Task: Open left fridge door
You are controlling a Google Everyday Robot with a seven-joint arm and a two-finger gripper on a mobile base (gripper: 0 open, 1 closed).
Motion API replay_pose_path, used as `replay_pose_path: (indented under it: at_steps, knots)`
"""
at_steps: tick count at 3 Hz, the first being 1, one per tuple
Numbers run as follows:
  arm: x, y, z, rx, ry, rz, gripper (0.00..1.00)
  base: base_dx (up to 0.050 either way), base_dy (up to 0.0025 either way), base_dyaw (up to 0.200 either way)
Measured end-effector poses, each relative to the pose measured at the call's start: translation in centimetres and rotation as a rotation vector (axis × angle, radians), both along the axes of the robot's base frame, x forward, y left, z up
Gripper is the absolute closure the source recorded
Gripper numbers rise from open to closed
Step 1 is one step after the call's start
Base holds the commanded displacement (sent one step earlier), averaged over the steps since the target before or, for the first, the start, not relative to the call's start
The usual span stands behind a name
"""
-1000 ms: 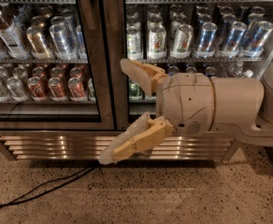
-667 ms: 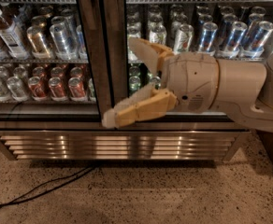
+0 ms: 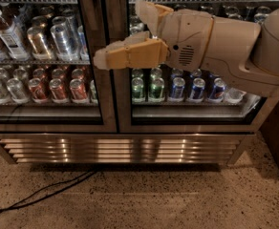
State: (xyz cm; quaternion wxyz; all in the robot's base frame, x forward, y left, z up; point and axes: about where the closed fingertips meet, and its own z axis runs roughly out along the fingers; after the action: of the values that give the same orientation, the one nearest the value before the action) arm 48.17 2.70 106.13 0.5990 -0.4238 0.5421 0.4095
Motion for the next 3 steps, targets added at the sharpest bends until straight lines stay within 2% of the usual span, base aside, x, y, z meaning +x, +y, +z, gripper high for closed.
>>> replay_pose_path:
  at_steps: [1,2,3]
  knots:
    - [2.0,2.1,-1.9,-0.062,0.055,0.001,0.0,0.0,0.0,0.0]
    - [2.0,2.1,-2.0,-0.063,0.056,0.001,0.0,0.0,0.0,0.0]
    - [1.7,4.2,-2.6,-0.086,0.078,0.035,0.0,0.0,0.0,0.0]
